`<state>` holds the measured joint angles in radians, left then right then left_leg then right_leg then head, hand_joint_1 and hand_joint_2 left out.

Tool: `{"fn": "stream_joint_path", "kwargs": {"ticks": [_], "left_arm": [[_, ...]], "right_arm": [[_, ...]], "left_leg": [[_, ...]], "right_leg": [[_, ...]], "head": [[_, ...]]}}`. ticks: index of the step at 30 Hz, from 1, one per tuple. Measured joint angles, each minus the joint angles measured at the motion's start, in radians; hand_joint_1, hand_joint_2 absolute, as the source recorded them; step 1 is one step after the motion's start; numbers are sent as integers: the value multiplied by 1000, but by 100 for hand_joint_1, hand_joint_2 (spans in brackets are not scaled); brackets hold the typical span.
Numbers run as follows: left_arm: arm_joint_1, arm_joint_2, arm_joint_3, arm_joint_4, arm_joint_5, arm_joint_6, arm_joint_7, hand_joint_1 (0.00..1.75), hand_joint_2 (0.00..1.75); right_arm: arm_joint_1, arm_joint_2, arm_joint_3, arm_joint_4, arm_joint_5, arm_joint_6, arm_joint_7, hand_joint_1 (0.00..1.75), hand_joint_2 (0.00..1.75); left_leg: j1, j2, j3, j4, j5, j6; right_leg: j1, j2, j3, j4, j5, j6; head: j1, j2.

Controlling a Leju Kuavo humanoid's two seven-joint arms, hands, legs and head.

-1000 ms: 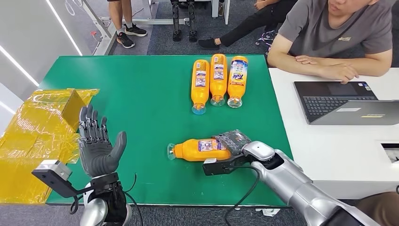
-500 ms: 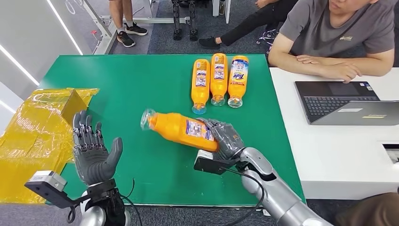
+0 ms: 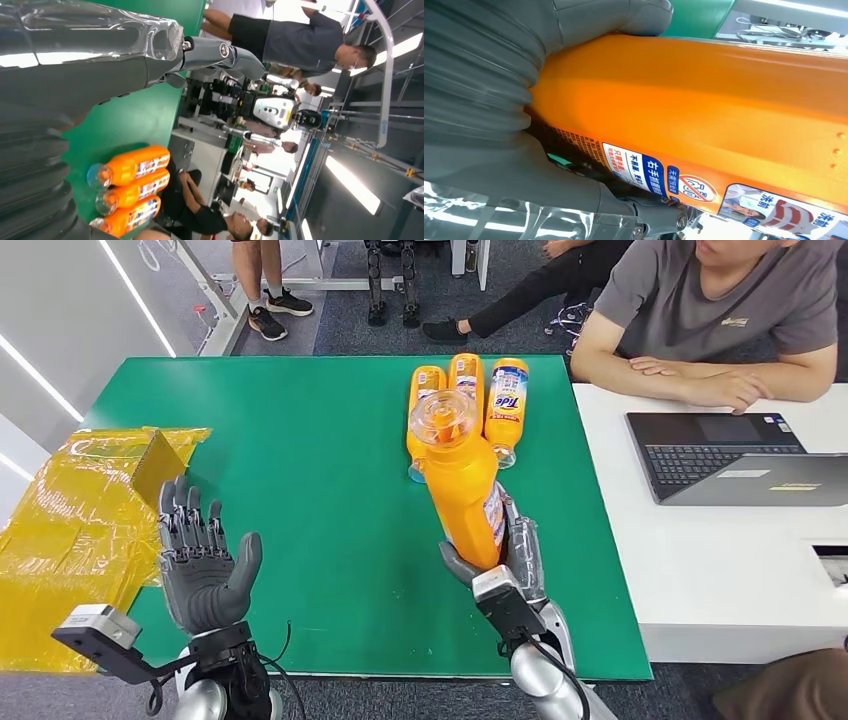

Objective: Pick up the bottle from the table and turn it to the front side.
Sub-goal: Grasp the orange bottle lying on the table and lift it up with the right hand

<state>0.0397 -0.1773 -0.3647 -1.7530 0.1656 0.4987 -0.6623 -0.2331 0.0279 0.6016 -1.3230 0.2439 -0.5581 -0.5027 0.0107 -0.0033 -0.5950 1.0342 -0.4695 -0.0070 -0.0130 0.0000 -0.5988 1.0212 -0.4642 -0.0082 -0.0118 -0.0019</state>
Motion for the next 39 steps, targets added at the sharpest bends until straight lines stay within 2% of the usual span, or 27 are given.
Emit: {"fn": "stream_joint_path", "kwargs": {"ticks": [8, 23, 31, 39], "left_arm": [[-13, 10, -17, 0, 92, -103, 21, 0, 175], [-81, 42, -66, 69, 104, -285, 88, 0, 175], [-86, 42, -67, 99, 83, -303, 97, 0, 175], [-84, 41, -65, 108, 59, -284, 95, 0, 175]], "right_arm": [[-3, 0, 3, 0, -31, 14, -7, 175, 175], [-68, -2, 109, 19, 79, 174, 26, 175, 175], [-71, -2, 138, 11, 127, 285, 37, 175, 175], [-94, -1, 149, 60, 157, 353, 138, 175, 175]], "left_leg": [[0, 0, 0, 0, 0, 0], [0, 0, 0, 0, 0, 0], [0, 0, 0, 0, 0, 0], [0, 0, 0, 0, 0, 0]], "right_leg": [[0, 0, 0, 0, 0, 0], [0, 0, 0, 0, 0, 0], [0, 0, 0, 0, 0, 0], [0, 0, 0, 0, 0, 0]], "head": [[0, 0], [0, 0], [0, 0], [0, 0]]}}
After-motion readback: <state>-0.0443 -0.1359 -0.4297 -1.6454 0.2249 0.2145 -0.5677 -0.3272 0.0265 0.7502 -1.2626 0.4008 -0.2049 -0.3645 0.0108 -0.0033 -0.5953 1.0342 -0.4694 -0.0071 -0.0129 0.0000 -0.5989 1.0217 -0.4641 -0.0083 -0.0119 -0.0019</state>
